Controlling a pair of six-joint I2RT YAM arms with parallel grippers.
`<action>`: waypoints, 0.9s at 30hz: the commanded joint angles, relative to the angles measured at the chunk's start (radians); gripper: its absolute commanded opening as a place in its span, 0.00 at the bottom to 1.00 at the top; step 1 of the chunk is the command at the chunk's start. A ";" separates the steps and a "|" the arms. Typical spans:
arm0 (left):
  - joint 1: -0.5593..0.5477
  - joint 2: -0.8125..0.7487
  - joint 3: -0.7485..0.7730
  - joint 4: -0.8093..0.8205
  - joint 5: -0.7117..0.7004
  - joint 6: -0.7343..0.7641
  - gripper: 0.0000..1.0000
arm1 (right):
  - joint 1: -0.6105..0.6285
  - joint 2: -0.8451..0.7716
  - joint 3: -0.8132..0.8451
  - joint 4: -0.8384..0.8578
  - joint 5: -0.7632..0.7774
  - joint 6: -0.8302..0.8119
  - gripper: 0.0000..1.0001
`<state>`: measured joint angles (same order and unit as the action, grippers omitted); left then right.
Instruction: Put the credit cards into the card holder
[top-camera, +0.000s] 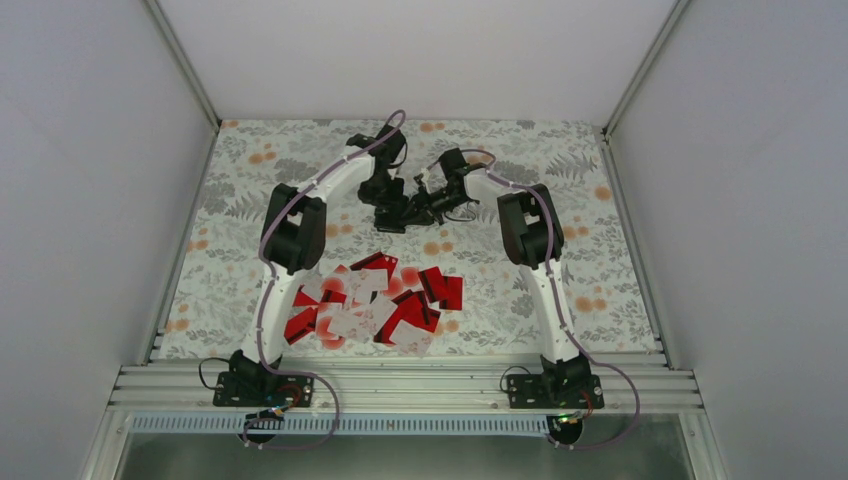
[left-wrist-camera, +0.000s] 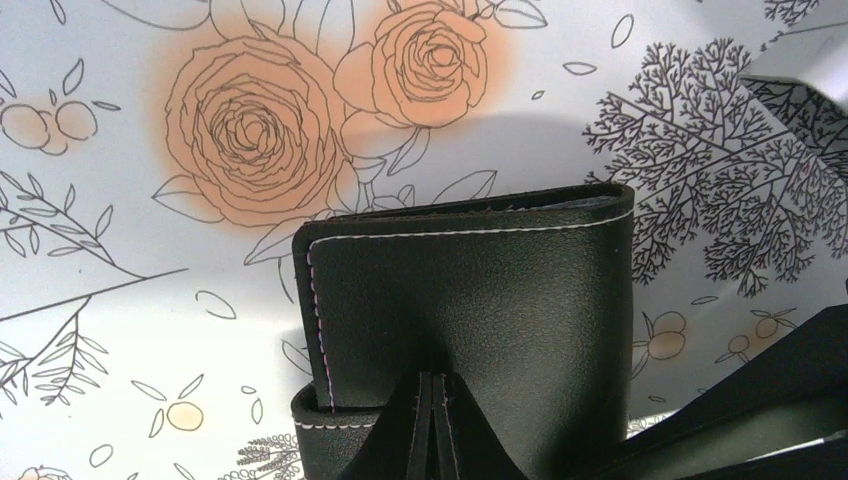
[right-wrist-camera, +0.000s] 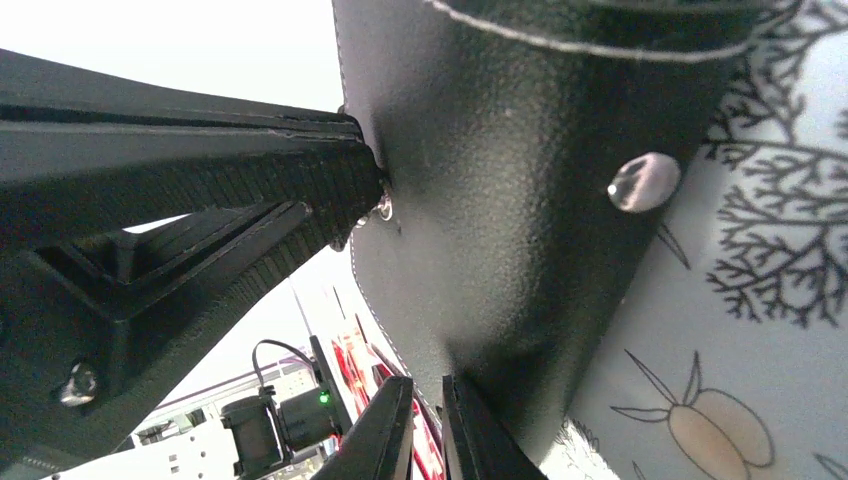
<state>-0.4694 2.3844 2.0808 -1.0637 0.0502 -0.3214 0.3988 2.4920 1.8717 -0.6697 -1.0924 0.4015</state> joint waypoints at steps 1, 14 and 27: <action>0.002 0.038 0.023 0.061 -0.022 0.033 0.02 | 0.006 0.000 0.033 -0.012 0.060 0.030 0.09; 0.001 0.047 0.019 0.085 -0.001 0.047 0.02 | -0.001 0.010 0.051 0.000 0.064 0.056 0.10; 0.005 0.031 0.054 0.072 0.004 0.039 0.02 | -0.005 0.029 0.039 0.007 0.086 0.072 0.09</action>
<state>-0.4679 2.3985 2.1021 -1.0054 0.0528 -0.2878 0.3977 2.4920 1.9034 -0.6632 -1.0428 0.4614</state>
